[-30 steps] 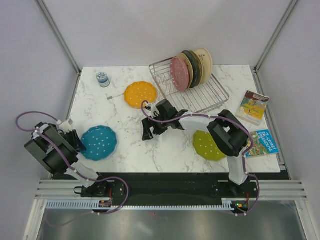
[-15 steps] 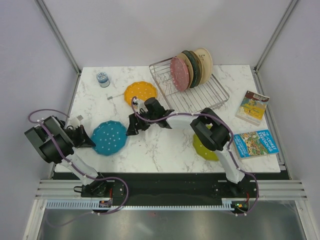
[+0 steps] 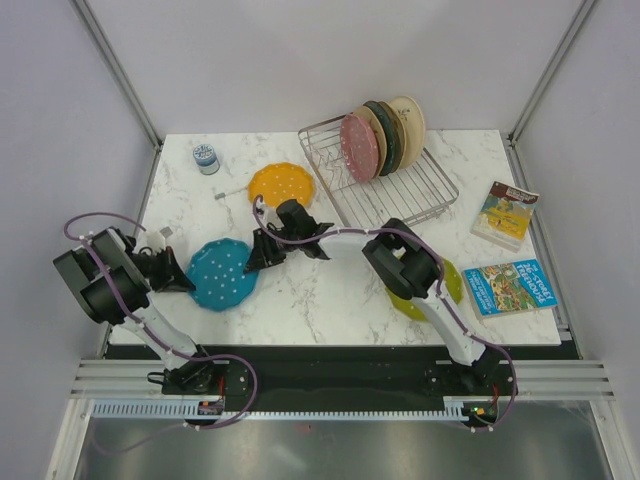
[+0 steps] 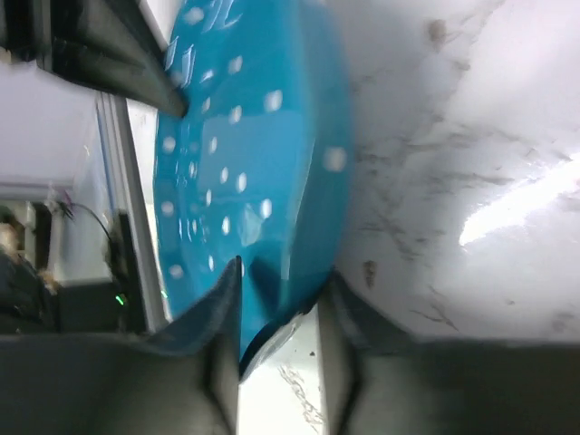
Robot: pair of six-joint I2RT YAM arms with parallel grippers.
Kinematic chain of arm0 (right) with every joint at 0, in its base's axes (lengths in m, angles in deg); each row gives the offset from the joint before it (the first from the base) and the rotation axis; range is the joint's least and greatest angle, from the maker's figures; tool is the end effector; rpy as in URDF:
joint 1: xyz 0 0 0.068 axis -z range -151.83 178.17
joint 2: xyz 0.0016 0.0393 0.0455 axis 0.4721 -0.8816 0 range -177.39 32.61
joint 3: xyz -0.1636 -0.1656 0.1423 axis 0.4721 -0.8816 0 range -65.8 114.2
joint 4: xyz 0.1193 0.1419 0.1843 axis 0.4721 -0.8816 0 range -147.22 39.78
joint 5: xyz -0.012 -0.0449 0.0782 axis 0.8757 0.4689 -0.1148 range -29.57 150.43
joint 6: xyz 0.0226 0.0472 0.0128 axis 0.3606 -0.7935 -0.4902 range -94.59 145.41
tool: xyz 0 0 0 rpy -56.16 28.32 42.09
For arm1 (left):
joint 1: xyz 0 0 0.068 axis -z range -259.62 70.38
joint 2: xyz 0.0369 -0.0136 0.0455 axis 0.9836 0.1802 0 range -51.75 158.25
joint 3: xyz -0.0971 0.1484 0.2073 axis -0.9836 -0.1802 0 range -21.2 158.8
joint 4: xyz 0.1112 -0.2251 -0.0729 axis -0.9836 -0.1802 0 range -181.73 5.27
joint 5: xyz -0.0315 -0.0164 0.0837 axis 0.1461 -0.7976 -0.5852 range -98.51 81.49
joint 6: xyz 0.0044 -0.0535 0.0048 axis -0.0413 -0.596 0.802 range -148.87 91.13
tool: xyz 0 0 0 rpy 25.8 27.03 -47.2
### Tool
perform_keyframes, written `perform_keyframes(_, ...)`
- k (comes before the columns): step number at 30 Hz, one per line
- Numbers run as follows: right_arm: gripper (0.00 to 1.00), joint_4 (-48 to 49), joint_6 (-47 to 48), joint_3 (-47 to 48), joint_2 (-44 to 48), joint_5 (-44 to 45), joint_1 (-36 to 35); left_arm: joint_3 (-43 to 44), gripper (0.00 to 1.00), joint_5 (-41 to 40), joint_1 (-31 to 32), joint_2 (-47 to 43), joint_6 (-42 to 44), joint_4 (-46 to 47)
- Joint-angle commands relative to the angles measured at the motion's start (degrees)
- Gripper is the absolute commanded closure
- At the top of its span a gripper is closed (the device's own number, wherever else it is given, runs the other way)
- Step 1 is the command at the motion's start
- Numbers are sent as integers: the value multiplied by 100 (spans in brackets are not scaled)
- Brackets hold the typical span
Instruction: Load the plates into the dish rack
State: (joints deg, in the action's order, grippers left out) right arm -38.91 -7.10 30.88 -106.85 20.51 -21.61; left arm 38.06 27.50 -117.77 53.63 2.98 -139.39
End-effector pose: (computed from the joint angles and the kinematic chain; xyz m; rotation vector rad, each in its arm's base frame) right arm 0.3233 0.4176 0.1099 -0.8276 2.2569 1.5128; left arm 0.2362 0.1588 0.1321 -0.2390 2.7844 -0.8949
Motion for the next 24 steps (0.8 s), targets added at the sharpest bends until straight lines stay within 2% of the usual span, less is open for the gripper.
perform_keyframes(1,89,-332,122,-106,-293,-551,-225,-64,98,20,247,228,93,394)
perform_keyframes(2,100,-331,140,-115,-266,-578,-234,-64,98,20,247,228,75,411)
perform_keyframes(4,100,-349,183,-115,-144,-604,-217,-56,93,20,273,193,49,412)
perform_keyframes(6,100,-523,420,-80,197,-491,-138,15,76,11,264,106,-21,403)
perform_keyframes(8,100,-1400,1244,199,480,-254,-6,85,69,46,264,-192,-31,368)
perform_keyframes(9,100,-1760,1543,332,742,25,55,94,61,90,247,-368,31,368)
perform_keyframes(10,100,-2382,1781,464,866,176,117,120,57,186,247,-804,205,368)
perform_keyframes(12,100,-3034,2380,833,1191,649,345,147,48,266,212,-1264,364,368)
perform_keyframes(13,100,-3204,2494,974,1280,792,416,182,47,397,194,-1788,522,359)
perform_keyframes(17,100,-3522,2836,1441,1728,1468,680,261,39,802,177,-2975,708,254)
perform_keyframes(20,100,-3530,3084,1554,2229,2171,776,340,37,1109,177,-3531,585,271)
perform_keyframes(24,100,-3469,3023,2134,2563,2875,1136,393,37,1522,194,-3560,234,507)
